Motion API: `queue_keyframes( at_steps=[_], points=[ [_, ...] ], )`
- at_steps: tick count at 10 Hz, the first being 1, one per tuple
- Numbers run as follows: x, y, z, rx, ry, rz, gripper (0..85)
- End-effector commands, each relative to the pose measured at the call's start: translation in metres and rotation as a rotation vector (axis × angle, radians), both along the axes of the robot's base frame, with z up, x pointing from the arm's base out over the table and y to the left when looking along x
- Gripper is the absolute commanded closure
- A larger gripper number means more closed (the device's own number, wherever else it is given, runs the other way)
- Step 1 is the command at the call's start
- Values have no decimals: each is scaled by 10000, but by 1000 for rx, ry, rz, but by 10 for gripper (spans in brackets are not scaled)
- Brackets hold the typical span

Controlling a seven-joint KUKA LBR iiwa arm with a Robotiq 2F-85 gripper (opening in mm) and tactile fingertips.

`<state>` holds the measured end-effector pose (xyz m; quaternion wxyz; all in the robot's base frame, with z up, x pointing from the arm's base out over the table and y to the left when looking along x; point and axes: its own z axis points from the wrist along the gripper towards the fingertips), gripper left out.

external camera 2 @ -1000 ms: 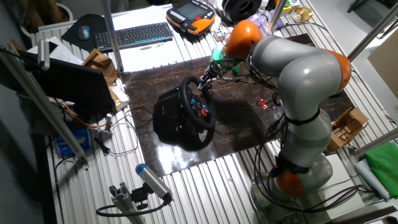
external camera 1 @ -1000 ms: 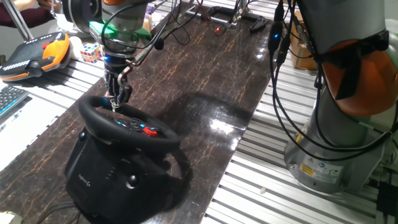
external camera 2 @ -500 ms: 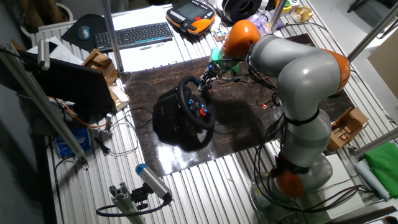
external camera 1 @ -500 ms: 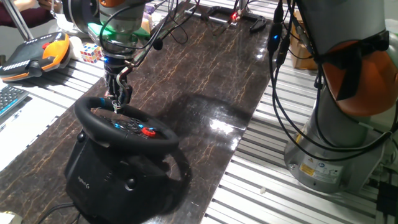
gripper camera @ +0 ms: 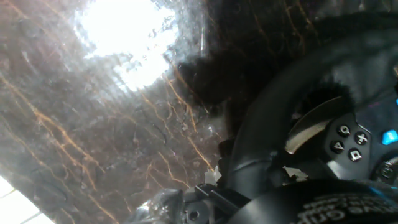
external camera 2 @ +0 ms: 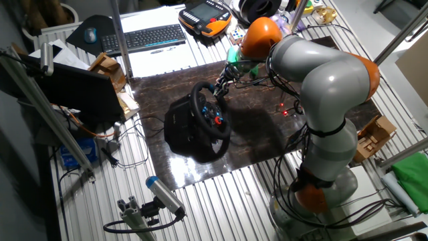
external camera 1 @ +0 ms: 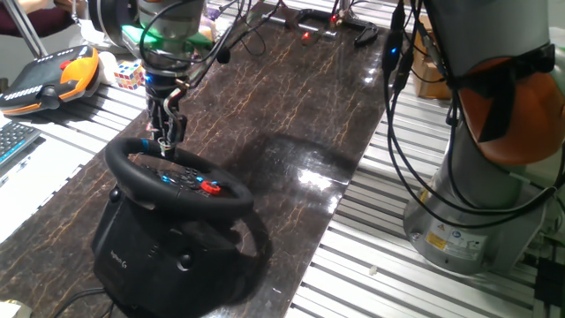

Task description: Rotate the steering wheel 90 degrees clockwise

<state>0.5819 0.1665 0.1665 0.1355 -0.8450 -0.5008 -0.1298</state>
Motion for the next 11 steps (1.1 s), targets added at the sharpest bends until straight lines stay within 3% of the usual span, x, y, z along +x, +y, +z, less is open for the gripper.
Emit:
queue_keyframes(
  at_steps=[1, 5, 7, 9, 11],
  points=[
    [-3, 4, 42, -2, -1, 8, 340],
    [-73, 23, 279, -6, -24, 46, 370],
    [-144, 38, 409, -22, -69, 168, 427],
    [-172, 61, 494, -49, -98, 329, 620],
    [-249, 89, 624, -94, -146, 531, 843]
  ],
)
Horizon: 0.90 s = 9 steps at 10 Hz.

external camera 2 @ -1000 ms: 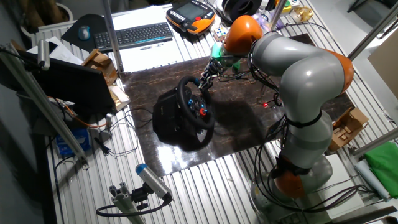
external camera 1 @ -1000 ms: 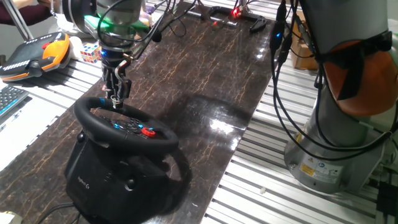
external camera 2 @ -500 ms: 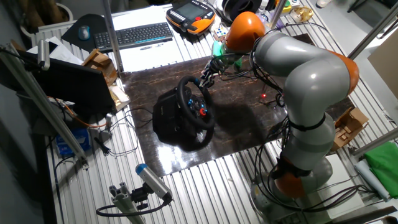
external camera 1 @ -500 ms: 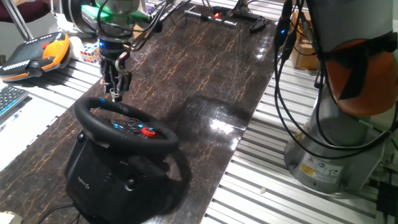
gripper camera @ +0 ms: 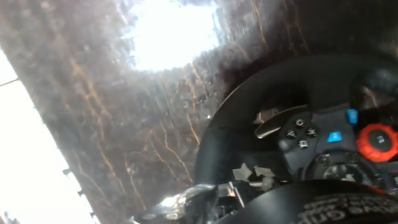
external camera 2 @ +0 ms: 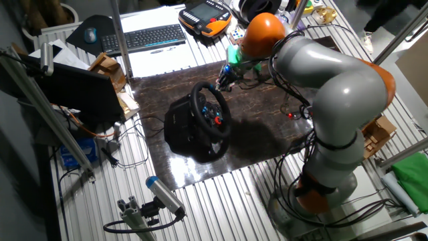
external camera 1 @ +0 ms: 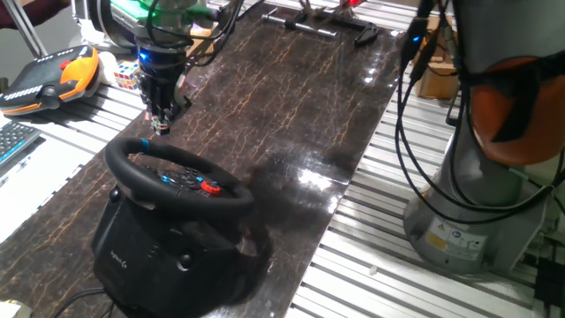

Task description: Rotate the steering wheel 90 degrees clockwise

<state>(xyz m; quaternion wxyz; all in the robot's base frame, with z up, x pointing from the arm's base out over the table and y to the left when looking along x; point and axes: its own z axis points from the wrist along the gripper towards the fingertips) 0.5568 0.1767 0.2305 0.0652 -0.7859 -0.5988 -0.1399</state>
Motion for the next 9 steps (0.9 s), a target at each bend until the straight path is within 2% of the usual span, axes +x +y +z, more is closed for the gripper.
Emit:
queue_keyframes(
  at_steps=[1, 2, 4, 5, 7, 9],
  points=[
    [-12, 28, 55, -37, -8, 422, 843],
    [3, 98, 142, -71, -3, 507, 843],
    [22, 237, 287, -167, 7, 690, 843],
    [12, 253, 312, -166, 0, 731, 843],
    [-22, 279, 362, -148, -34, 786, 843],
    [-54, 312, 417, -175, -37, 828, 843]
  ],
)
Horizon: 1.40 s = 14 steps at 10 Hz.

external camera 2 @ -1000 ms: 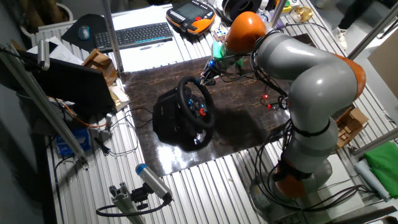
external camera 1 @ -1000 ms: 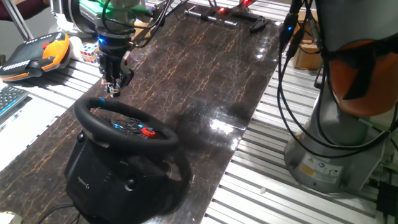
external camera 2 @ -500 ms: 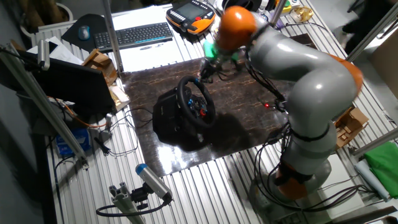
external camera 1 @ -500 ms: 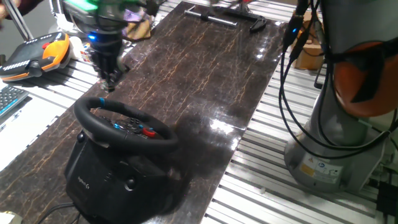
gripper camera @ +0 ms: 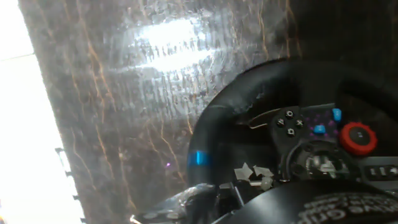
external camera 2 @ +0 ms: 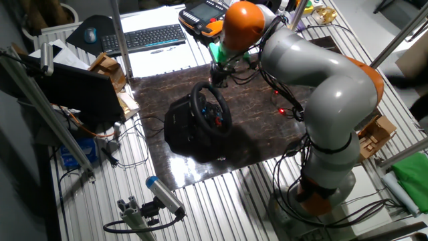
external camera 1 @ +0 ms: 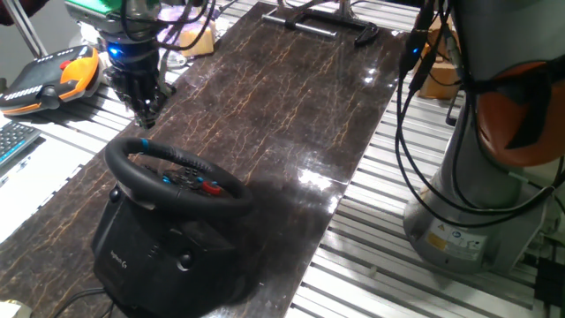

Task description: Rotate the steering wheel 90 degrees clockwise

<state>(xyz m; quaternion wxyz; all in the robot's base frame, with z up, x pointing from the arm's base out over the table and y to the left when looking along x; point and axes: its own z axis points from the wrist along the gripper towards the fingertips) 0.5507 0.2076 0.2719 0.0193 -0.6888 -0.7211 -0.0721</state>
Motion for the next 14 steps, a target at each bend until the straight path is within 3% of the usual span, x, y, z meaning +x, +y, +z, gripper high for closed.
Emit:
queue_keyframes(
  at_steps=[1, 3, 7, 10, 14],
  points=[
    [-28, -12, 14, -14, -2, 562, 843],
    [-83, -57, 8, -52, 0, 615, 843],
    [-175, -332, -229, -39, -32, 681, 843],
    [-193, -350, -231, -54, -19, 686, 843],
    [-203, -352, -227, -42, -9, 707, 843]
  ],
)
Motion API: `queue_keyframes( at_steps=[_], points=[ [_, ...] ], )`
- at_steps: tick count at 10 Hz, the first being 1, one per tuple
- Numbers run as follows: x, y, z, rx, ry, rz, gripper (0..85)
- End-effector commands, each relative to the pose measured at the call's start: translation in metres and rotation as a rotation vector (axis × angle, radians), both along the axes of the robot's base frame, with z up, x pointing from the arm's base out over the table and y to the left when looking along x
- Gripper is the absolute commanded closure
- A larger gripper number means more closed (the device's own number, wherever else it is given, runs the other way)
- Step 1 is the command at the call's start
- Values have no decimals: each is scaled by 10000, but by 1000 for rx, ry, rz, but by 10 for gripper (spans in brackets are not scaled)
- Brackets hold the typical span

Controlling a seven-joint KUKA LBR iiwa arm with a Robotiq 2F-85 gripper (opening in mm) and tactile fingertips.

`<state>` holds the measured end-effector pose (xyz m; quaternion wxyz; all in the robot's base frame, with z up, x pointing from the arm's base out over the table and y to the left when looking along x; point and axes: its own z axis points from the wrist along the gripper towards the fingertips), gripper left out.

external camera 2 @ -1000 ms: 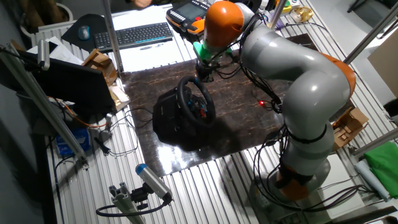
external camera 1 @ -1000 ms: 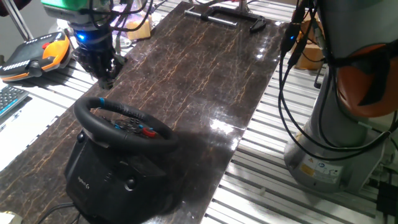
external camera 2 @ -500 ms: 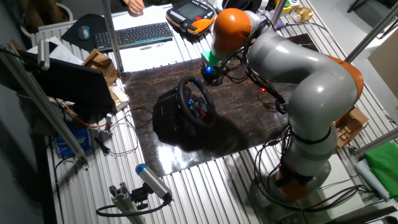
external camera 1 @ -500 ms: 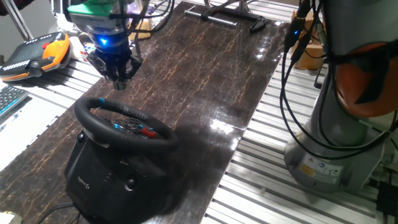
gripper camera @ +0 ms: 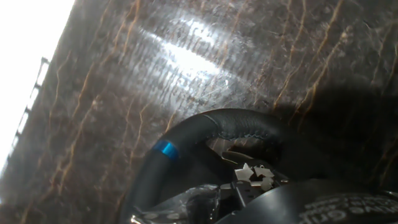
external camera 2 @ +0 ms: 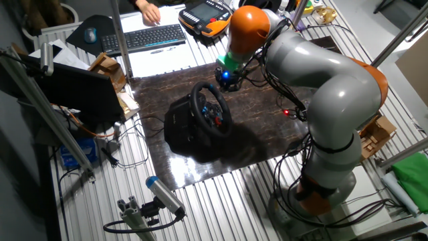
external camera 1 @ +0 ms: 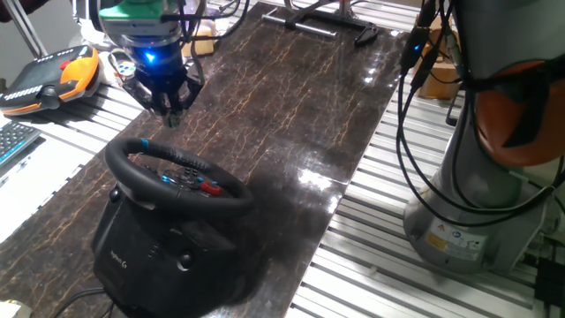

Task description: Rotate the steering wheel 90 degrees clockwise

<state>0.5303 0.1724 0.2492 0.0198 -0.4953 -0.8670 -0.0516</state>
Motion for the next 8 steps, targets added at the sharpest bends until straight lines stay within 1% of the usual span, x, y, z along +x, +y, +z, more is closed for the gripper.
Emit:
queue_keyframes(
  at_steps=[1, 5, 8],
  points=[
    [0, -1, 0, 0, 1, 225, 843],
    [-13, -16, -13, 18, 4, 233, 843],
    [-10, -16, -16, 18, 4, 233, 843]
  ],
)
